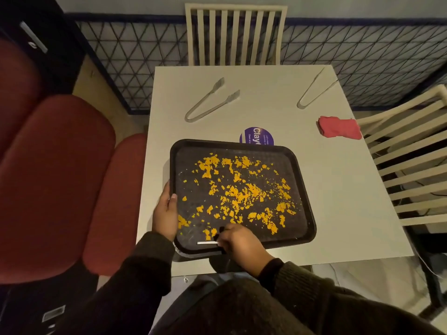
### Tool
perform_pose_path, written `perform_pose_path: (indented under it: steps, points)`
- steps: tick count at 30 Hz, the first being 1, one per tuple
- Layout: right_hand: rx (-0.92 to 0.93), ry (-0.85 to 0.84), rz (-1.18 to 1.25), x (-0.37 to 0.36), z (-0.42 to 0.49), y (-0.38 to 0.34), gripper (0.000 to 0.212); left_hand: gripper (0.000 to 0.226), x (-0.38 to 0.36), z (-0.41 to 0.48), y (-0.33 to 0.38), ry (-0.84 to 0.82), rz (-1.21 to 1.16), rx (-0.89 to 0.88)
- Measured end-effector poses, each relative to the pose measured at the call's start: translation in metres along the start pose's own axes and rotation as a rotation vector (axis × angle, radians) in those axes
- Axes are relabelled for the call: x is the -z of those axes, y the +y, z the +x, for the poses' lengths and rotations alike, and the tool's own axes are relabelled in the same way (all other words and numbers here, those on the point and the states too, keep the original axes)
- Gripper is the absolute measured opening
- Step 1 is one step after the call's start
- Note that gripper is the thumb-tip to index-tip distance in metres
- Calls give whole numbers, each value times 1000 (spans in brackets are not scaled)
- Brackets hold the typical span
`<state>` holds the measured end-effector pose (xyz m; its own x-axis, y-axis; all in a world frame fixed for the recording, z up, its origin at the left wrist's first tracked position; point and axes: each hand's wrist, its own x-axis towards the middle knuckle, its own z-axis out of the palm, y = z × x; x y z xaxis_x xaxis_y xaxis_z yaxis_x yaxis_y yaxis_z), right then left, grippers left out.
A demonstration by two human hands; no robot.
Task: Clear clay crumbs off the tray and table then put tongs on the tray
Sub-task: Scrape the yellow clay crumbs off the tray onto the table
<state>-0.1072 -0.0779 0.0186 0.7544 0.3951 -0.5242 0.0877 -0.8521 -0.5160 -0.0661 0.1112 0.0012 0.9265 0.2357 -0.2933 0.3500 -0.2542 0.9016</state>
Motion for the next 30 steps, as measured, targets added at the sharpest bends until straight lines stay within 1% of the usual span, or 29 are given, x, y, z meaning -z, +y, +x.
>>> perform_pose_path:
  steps: [2, 4, 5, 7, 8, 10, 11, 13, 15, 17, 19, 21, 25, 27, 28, 30]
  points:
    - [-13, 57, 17, -1, 3, 5, 23, 46, 0, 0, -2, 7, -4, 1]
    - [-160, 10, 15, 3, 7, 16, 23, 46, 0, 0, -3, 10, -32, 6]
    - [-211, 44, 44, 5, 13, 22, 23, 46, 0, -1, -3, 11, -46, 11]
    - [-247, 236, 96, 8, 11, 34, 20, 46, -1, -2, -5, 8, -68, 19]
    - [-254, 290, 105, 10, 7, 35, 20, 46, -1, -2, -6, 6, -75, 16]
    - [-175, 334, 123, 6, -2, 31, 18, 46, 0, -2, -10, 6, -82, 23]
    - [-107, 323, 132, 6, -3, 23, 16, 46, 0, -2, -11, 7, -93, 35]
    - [35, 233, 121, 3, -4, 2, 17, 47, 1, -2, -12, 9, -115, 51]
    - [113, 124, 61, -2, 0, -16, 21, 47, 0, -2, -11, 19, -113, 48]
    - [105, 95, 50, -8, 2, -26, 21, 47, 0, -4, -8, 17, -110, 43]
    - [65, 142, 111, -8, 4, -27, 19, 47, 0, -5, -7, 10, -114, 39]
    - [-17, 188, 170, -2, 9, -24, 18, 47, 1, -7, -5, 12, -125, 39]
    - [-242, 268, 251, 15, 20, -10, 14, 47, 2, -13, -2, 4, -147, 67]
    - [-232, 308, 272, 17, 15, -12, 13, 47, 2, -14, -1, -3, -150, 64]
    - [-189, 289, 269, 17, 11, -17, 13, 48, 2, -14, 0, -4, -155, 62]
    - [-92, 201, 270, 13, 3, -30, 13, 49, 3, -14, 4, 11, -162, 66]
